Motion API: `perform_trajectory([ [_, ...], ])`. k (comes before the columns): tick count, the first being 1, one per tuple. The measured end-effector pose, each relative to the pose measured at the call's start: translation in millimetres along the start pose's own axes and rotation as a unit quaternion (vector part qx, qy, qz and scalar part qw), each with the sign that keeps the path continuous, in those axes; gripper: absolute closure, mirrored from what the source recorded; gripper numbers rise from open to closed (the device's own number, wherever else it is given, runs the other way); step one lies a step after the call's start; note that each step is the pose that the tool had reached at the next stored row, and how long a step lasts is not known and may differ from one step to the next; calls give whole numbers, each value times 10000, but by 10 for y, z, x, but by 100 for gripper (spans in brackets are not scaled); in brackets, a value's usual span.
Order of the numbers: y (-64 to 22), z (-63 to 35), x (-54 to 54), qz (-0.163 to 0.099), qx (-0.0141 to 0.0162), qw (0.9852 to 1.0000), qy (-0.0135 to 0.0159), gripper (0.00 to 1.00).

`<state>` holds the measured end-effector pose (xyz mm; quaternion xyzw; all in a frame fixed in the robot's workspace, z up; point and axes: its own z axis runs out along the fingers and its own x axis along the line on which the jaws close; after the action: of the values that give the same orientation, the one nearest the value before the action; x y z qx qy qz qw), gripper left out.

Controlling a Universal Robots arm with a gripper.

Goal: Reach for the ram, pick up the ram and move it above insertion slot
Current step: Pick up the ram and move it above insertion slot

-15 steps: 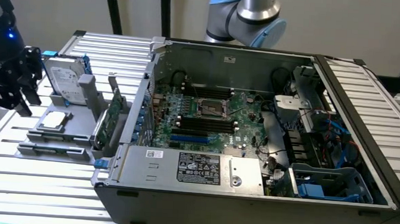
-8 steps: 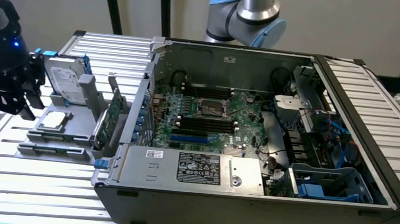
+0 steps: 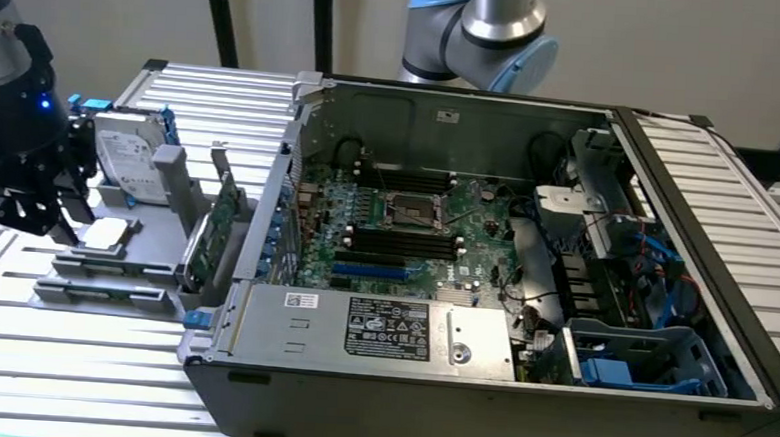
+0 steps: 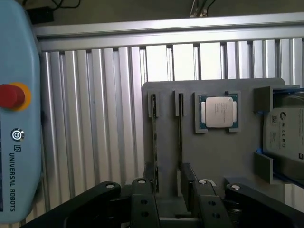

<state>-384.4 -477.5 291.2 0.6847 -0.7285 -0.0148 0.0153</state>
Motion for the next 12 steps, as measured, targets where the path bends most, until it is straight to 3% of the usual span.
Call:
perform_trajectory([
  [12, -18, 217, 43, -2, -1, 10000, 1, 64],
])
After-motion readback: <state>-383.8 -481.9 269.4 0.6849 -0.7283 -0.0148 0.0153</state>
